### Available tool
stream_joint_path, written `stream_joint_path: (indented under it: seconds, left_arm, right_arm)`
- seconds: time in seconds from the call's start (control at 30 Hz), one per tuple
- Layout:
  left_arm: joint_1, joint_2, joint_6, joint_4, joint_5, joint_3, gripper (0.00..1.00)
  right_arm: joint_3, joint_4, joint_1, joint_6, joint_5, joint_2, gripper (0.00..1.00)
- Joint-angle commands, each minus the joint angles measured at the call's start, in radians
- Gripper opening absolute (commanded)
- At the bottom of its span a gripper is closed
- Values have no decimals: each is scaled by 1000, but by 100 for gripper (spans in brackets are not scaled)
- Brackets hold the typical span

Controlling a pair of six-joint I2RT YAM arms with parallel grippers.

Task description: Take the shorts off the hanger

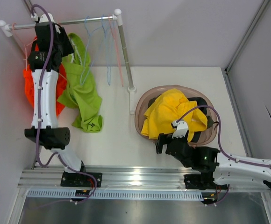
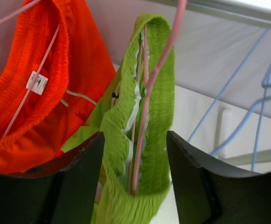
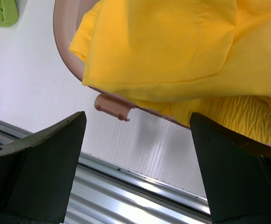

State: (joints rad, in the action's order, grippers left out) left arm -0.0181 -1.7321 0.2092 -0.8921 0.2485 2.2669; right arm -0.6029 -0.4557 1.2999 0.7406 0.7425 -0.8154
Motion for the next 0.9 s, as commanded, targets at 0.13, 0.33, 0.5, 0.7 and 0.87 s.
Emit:
stream_joint_path:
  seconds: [0.13,0.33,0.5,0.7,0.87]
  left_arm:
    - [-13,-130,10,10,12,151,53]
    - [-11,-188,18,-4,3,169,27]
    - [-13,-167,32,-7,-2,175,0]
    - [-11,-54,39,22,-69,151,0]
    - [1,90,44,32,-89,111,0]
  right_arm:
    - [-20,-58,27,85,70,30,100]
    - [-28,-58,32,80,84,15,100]
    - [-28,-37,35,83,83,1,99]
    - [-107,-11,70,-31,126,-11,99]
    - [-297,48,110,-254,123,-54,99]
